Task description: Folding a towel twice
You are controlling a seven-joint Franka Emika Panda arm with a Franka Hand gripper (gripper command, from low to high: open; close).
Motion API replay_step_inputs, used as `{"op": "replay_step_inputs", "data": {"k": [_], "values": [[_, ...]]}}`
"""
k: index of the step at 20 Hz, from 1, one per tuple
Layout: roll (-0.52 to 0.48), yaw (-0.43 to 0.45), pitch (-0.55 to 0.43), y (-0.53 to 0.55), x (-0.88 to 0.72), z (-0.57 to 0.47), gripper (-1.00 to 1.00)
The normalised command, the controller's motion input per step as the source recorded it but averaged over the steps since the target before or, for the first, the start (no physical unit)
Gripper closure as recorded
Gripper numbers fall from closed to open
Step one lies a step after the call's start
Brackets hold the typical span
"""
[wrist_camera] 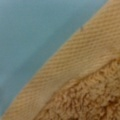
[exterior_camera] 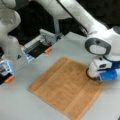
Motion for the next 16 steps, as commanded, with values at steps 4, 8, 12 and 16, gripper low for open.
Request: {"op": "replay_step_inputs", "data": {"k": [4, 8, 12, 16], "values": [[-0.081, -0.039, -0.030, 0.04, -0.40, -0.07, 1.00], [-0.062, -0.049, -0.062, 0.02, -0.34, -0.07, 1.00], [-0.048, -0.059, -0.080, 0.04, -0.29, -0.07, 1.00], [-0.051, -0.078, -0.111, 0.02, -0.25, -0.08, 1.00]]}}
